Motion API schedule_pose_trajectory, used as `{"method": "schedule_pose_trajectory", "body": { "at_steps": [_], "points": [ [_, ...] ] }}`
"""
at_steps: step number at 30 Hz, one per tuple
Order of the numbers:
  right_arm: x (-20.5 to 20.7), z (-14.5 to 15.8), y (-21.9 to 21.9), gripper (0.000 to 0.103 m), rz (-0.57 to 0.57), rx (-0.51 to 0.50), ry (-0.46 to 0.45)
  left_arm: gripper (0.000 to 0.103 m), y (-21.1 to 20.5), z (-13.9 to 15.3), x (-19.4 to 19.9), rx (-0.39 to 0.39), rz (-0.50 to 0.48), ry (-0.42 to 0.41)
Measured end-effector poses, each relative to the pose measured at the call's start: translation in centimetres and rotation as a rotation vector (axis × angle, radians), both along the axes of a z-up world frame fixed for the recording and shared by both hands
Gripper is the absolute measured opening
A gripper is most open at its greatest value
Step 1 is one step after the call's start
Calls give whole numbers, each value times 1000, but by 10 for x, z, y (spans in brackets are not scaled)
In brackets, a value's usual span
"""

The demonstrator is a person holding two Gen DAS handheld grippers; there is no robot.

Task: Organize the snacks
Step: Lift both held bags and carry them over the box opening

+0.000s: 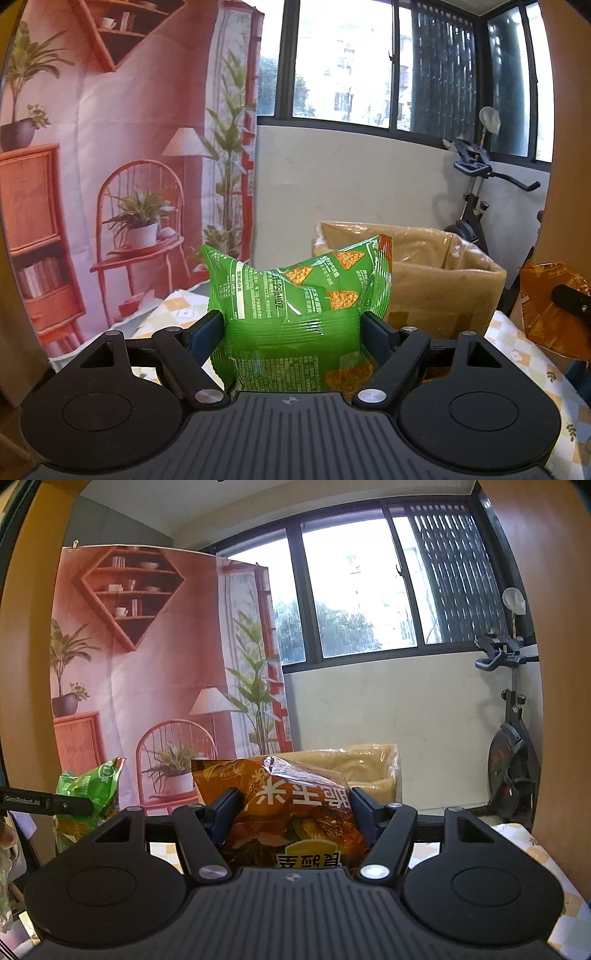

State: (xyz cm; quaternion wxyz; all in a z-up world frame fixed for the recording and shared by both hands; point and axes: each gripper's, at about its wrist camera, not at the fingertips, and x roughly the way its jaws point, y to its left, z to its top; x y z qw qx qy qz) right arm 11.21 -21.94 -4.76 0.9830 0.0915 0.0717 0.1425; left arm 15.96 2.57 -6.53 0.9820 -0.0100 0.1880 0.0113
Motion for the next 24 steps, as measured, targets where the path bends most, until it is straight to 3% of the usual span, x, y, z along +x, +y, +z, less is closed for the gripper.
{"method": "schedule_pose_trajectory", "body": {
  "at_steps": [13,24],
  "points": [
    [43,20,-8,67,-8,36,-27,82,-22,20,57,-24,-68,-21],
    [138,46,-14,67,-5,86,-9,82,-41,38,147,-47,-133,-45]
  ]
}}
